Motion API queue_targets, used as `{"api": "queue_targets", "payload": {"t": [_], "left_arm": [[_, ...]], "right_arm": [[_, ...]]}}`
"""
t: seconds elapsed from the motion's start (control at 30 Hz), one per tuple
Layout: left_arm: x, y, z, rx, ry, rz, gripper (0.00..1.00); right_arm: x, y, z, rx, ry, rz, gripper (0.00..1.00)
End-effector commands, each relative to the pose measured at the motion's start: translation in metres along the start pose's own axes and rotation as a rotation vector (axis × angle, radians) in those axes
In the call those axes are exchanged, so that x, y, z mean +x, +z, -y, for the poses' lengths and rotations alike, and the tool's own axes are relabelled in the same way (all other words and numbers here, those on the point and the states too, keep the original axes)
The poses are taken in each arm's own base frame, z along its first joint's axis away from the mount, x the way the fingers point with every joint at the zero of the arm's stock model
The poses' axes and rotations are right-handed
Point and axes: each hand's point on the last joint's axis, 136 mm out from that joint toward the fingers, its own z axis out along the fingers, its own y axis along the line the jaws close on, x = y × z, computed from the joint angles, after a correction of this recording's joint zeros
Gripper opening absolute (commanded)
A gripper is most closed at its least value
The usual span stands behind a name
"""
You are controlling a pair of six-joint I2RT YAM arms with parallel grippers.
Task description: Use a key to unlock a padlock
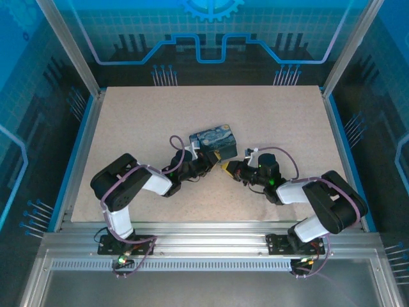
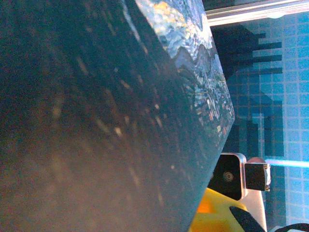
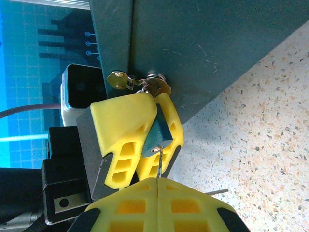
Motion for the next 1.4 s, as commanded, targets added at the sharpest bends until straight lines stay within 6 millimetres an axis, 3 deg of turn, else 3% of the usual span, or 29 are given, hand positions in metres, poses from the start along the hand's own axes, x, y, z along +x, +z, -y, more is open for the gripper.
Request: {"api": "queue_targets", "payload": {"t": [0.0,0.43,0.9,1.37], "left_arm": [[0.006,0.0,0.01,0.06,0.001,-0.026,0.0],[0.004,0.001,0.015,0.081,-0.003,-0.018,0.0],[0.004,0.002,0.015,0.093,-0.013,-0.017,0.0],[0.004,0.001,0.015,0.101,-0.022,-0.016,0.0]], "right_arm": [[-0.005,-0.002,-0.013,-0.045,-0.027,0.038,0.0],[-0.002,-0.008,-0.01,-0.044,-0.012,0.051,0.0],[-0.001,-0.002,-0.005,-0.037,0.001,0.046,0.0],[-0.008,-0.006,-0.003,-0.03,0.001,0.096,0.0]]}}
